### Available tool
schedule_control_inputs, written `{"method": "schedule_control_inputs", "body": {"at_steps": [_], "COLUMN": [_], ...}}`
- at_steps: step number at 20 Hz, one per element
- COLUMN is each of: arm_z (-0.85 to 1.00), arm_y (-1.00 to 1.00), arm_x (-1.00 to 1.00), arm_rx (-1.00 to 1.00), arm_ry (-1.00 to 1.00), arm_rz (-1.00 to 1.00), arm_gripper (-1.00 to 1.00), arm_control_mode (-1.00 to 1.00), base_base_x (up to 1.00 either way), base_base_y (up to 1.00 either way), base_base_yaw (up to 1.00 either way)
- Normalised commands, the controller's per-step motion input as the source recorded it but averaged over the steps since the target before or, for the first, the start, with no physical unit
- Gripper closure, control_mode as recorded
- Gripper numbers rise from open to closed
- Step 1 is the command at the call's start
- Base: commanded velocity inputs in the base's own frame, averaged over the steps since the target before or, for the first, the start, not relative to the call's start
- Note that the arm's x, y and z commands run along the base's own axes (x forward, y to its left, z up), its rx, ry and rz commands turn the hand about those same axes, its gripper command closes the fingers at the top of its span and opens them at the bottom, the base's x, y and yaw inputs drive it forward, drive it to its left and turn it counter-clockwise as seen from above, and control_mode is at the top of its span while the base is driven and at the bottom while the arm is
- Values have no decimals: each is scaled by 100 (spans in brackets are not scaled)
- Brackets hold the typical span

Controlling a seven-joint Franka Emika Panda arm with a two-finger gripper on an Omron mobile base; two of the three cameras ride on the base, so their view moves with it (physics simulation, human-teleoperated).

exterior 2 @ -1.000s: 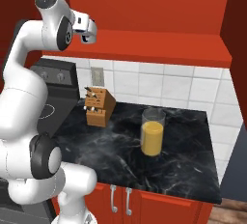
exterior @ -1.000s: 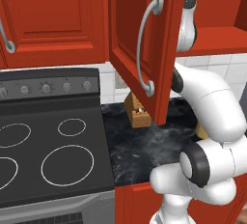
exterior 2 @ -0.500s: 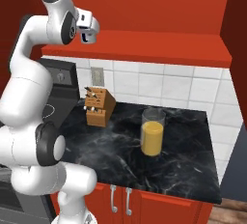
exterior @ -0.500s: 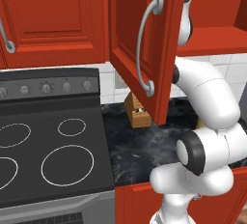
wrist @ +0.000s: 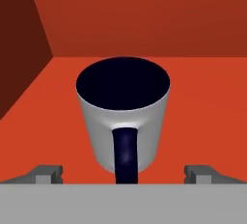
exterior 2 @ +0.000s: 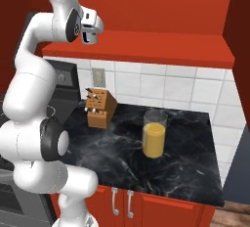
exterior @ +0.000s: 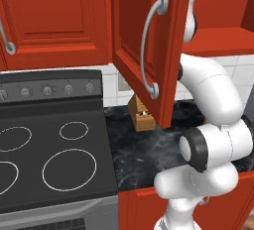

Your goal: There is a tray on the dining counter. Grab the cup, mug, and pitcher and place them on the tray. The pitcher may be placed next to the tray if it cannot fit the tray.

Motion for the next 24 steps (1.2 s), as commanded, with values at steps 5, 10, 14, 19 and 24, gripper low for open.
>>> {"method": "schedule_control_inputs", "body": {"at_steps": [5,10,14,19,24], "arm_z": [-4,-17,-22,-12,0], "arm_y": [-1,0,0,0,0], "arm_x": [13,0,0,10,36], "arm_rx": [0,-2,0,0,0], "arm_ry": [1,-4,0,0,0], "arm_rz": [0,0,0,0,0], "arm_gripper": [-100,-100,100,100,100], "arm_control_mode": [-100,-100,-100,-100,-100], "base_base_x": [0,0,0,0,0], "base_base_y": [0,0,0,0,0], "base_base_yaw": [0,0,0,0,0]}}
